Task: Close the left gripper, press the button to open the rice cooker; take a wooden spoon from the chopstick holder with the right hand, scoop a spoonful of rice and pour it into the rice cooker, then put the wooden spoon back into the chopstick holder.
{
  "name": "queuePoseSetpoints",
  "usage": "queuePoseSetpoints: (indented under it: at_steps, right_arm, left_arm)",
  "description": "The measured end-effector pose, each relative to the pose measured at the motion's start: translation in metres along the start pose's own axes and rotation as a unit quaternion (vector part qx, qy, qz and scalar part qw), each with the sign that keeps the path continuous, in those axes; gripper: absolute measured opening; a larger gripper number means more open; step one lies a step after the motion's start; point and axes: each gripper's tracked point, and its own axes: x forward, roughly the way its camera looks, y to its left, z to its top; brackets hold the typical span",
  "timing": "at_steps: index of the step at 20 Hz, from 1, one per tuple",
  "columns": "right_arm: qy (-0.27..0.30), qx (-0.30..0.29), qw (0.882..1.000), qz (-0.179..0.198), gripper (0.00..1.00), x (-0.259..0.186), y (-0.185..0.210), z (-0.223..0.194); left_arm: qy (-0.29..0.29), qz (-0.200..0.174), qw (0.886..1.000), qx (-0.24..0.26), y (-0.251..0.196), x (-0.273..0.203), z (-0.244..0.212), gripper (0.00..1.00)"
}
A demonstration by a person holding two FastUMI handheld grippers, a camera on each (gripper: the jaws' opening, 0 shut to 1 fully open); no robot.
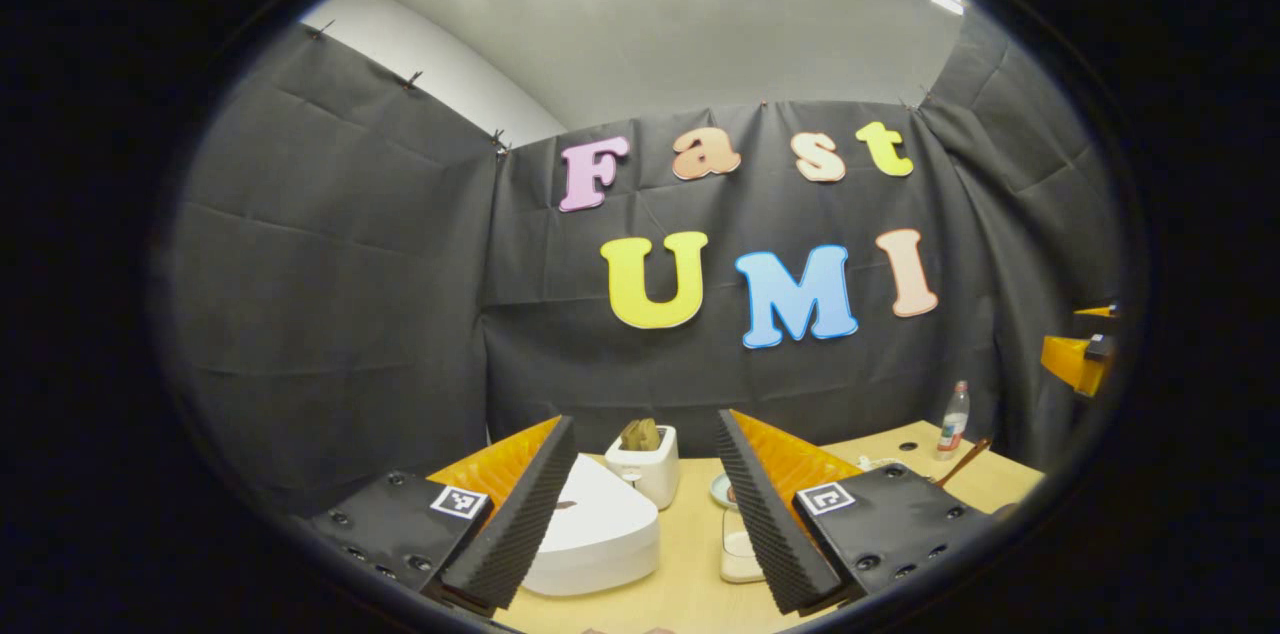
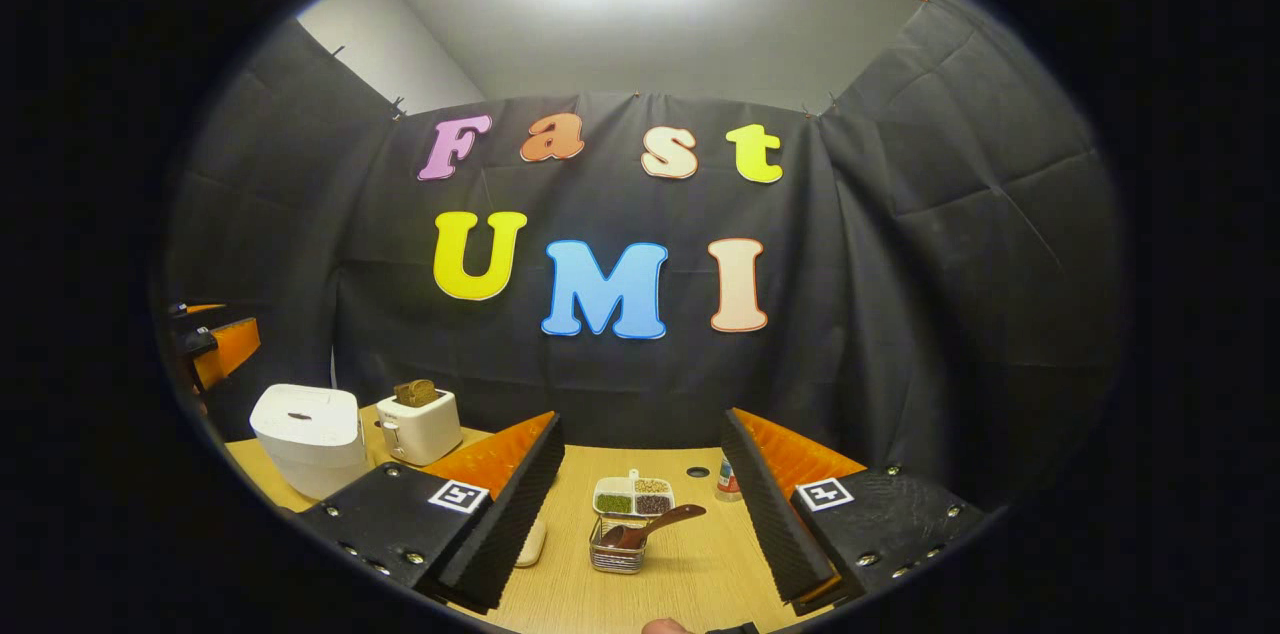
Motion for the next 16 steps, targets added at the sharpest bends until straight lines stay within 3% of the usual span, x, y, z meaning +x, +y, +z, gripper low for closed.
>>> queuePoseSetpoints:
  at_steps: [7, 9, 14, 16]
  right_arm:
    - [0.004, 0.001, 1.0, 0.001, 0.96, 0.01, 0.002, -0.003]
    - [0.007, 0.004, 1.0, -0.001, 0.96, 0.011, 0.002, -0.007]
    - [0.015, 0.009, 1.0, -0.014, 0.96, 0.015, 0.004, -0.012]
    - [0.017, 0.007, 1.0, -0.022, 0.96, 0.017, 0.005, -0.011]
  left_arm:
    - [0.0, -0.001, 1.0, 0.003, 0.002, 0.016, -0.001, 0.98]
    - [-0.004, 0.001, 1.0, 0.005, 0.006, 0.022, -0.001, 0.94]
    - [-0.002, 0.034, 0.999, 0.008, 0.037, 0.047, -0.01, 0.34]
    - [0.013, 0.046, 0.999, 0.004, 0.055, 0.062, -0.023, 0.17]
